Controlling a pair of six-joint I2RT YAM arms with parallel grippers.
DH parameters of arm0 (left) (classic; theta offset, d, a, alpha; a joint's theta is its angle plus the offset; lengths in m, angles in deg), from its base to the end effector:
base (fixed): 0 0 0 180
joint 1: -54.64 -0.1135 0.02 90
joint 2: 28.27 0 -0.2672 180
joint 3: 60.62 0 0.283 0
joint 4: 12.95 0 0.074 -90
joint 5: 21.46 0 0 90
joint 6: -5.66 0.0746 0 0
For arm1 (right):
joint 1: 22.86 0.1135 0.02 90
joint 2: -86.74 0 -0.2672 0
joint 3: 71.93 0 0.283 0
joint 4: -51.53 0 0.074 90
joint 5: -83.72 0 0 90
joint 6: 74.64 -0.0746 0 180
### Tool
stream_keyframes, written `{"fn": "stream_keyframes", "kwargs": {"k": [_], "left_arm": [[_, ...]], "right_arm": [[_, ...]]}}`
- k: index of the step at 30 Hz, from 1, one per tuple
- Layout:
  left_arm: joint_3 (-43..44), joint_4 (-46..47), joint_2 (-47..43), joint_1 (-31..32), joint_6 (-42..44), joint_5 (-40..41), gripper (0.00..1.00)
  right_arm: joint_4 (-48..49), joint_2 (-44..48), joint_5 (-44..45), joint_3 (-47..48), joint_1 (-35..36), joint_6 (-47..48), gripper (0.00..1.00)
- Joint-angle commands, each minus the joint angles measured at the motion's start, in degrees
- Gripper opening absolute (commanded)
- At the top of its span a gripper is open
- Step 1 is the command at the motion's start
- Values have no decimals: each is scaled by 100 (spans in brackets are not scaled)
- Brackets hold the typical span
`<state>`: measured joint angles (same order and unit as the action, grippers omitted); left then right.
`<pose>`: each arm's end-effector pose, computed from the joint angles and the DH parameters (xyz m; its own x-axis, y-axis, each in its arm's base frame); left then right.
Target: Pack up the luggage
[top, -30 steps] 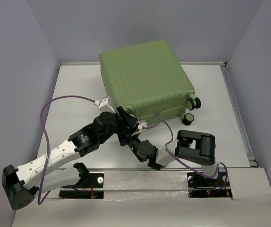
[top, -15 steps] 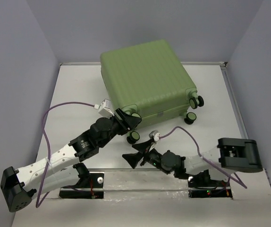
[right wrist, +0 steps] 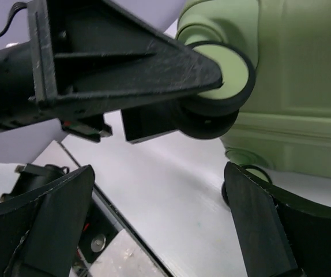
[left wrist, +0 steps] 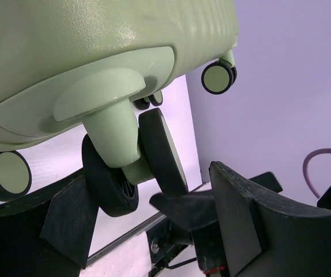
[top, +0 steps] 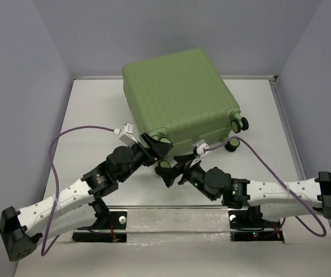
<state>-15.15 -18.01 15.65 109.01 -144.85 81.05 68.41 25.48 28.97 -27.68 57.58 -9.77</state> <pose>0.1628 -0.1995 0.2975 -0.5986 -0.6235 -0.5029 0.2976 0.4098 -0.8623 0.0918 0.2858 0.2647 -0.3016 0.2973 -0.9059 -0.6421 0.6390 0.4235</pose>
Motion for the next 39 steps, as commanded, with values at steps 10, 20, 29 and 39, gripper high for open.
{"fn": "stream_keyframes", "kwargs": {"k": [10,20,29,39], "left_arm": [[61,1787,-480,65,-163,-74,88],[-326,1857,-753,65,-602,32,99],[-519,1919,-955,65,-725,76,99],[-775,1561,-1306,56,-726,198,99]], "right_arm": [[260,-932,-378,1123,-995,632,93],[2691,-1723,-598,842,-1127,886,81],[3714,-2382,-71,947,-1232,975,75],[3943,-2295,167,720,-1347,878,18]]}}
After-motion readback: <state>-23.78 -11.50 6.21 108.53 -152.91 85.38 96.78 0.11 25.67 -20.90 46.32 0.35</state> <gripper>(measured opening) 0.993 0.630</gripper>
